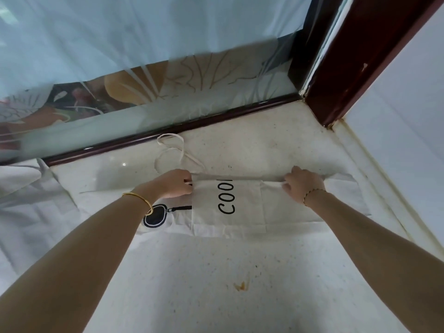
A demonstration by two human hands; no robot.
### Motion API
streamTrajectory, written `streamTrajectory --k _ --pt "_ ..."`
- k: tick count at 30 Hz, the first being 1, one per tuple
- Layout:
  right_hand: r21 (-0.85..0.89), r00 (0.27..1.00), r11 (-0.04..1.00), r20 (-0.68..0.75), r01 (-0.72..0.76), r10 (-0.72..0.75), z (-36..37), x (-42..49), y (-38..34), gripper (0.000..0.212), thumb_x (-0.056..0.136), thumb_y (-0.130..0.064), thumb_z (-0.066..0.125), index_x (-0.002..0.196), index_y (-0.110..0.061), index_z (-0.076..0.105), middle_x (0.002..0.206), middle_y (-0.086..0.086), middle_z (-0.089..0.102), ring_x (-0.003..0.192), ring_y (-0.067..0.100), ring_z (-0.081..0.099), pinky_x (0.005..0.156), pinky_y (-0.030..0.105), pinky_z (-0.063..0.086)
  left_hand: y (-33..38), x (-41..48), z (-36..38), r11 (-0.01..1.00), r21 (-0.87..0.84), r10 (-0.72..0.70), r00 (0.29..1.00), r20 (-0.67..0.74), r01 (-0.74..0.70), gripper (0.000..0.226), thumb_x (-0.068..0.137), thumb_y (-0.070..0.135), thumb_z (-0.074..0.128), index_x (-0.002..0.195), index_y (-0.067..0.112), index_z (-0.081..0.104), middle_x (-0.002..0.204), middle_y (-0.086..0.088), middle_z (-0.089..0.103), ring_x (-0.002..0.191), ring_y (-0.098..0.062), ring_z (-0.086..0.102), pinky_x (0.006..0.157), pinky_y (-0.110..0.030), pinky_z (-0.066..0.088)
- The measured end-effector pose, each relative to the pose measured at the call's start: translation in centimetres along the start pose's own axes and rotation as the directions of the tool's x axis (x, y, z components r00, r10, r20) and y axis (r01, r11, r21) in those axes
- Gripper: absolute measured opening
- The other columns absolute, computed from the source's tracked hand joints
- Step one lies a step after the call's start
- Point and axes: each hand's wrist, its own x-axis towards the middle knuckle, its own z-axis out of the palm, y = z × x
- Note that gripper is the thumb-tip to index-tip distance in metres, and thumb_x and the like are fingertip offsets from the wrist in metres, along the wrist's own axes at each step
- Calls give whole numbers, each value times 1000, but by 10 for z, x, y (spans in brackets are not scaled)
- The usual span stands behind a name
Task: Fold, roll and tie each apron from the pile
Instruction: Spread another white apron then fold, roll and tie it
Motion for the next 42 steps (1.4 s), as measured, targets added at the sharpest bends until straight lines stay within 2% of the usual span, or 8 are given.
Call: streamTrajectory --k 13,16,20,22,25,31,37,42 --pt "-16 983 991 -135 -130 127 15 1 -6 25 92 -21 53 114 -11 51 109 6 53 99 25 55 89 38 43 12 22 12 933 360 61 975 -215 21 28 94 18 48 119 6 45 118 -12 51 105 -30 52 84 -38 46" --pt "45 918 992 -376 -118 127 24 -8 -18 31 73 -5 67 103 -4 58 104 15 58 97 35 57 97 54 42 26 13 26 862 507 248 862 -443 13 28 84 3 51 112 2 53 111 -17 53 98 -33 51 81 -41 44" --pt "214 872 975 -486 52 60 47 -23 -49 34 71 -10 73 103 -3 62 112 16 60 105 36 59 91 48 48 62 11 71 772 564 537 777 -329 -295 33 82 16 49 111 6 60 115 -14 59 99 -33 57 83 -41 49" --pt "285 930 958 -357 24 83 59 -28 -54 40 85 -27 60 119 -7 57 129 14 54 120 37 51 97 49 45 73 12 87 827 497 413 884 -220 -263 57 96 38 21 143 10 34 151 -11 30 135 -34 34 110 -46 31" --pt "263 970 963 -213 -60 118 76 -33 -31 57 94 -43 27 139 -12 44 146 12 40 135 35 37 109 51 33 66 20 109 814 555 298 943 -148 -170 71 83 56 -22 143 19 -26 150 -3 -30 144 -24 -19 117 -49 -5" --pt "270 945 921 -86 -282 315 97 -42 45 67 92 -54 -5 152 -24 0 160 0 -2 147 23 -3 119 43 2 71 19 121 830 526 294 946 -133 -184 76 70 57 -41 137 20 -36 149 -8 -37 138 -23 -33 115 -50 -13" --pt "343 908 887 -170 -309 382 58 -39 14 55 97 -16 35 149 -7 19 158 12 14 145 29 13 119 43 15 97 -5 144 872 447 283 951 -122 -202 76 77 52 -19 144 15 -21 149 -9 -32 137 -23 -30 114 -49 -14" --pt "549 972 820 -234 158 -30 18 -45 -113 47 84 -1 50 131 -6 49 129 16 47 112 36 50 91 41 44 49 -32 110 937 267 322 853 -410 -225 47 85 21 35 119 0 60 129 -20 56 117 -38 55 98 -53 44"
